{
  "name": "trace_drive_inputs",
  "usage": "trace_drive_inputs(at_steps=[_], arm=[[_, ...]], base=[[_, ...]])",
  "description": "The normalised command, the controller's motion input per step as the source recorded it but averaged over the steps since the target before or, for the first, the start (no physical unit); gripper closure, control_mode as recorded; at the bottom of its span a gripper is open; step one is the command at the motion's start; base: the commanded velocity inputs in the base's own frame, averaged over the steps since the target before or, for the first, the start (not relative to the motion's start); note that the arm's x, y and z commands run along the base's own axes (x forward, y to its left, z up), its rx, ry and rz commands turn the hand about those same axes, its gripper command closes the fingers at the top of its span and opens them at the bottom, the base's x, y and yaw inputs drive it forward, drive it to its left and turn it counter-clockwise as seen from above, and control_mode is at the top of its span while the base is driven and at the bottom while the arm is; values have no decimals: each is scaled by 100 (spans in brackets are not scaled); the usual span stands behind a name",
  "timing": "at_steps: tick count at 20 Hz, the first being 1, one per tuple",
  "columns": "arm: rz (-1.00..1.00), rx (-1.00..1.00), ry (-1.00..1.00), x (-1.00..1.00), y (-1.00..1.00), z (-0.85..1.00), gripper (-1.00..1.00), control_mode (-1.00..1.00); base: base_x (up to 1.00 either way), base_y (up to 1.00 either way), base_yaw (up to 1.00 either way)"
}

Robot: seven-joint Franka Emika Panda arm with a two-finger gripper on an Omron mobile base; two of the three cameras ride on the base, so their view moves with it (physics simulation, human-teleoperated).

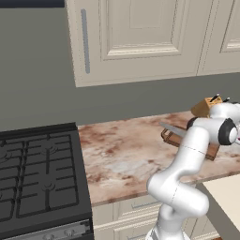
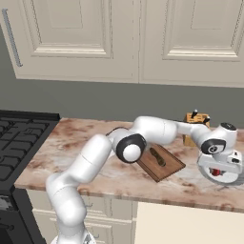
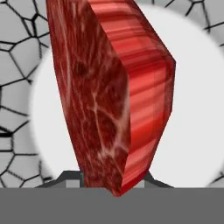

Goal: Pick up the knife from the drawer and place it on the cutting board. Then place the meat from the plate to the cutting board.

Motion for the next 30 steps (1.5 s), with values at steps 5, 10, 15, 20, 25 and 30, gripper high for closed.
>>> trace_drive_inputs(at_steps=[5, 10, 15, 20, 25, 30], arm=[[0, 2, 0, 0, 18, 0, 100, -100], [0, 0, -1, -2, 47, 28, 100, -100], [2, 0, -1, -5, 43, 32, 100, -100], [10, 0, 0, -18, 53, 13, 100, -100], [12, 0, 0, -18, 61, 1, 100, -100], [15, 0, 0, -15, 69, 0, 100, -100]], base=[[0, 0, 0], [0, 0, 0], [0, 0, 0], [0, 0, 0], [0, 0, 0], [0, 0, 0]])
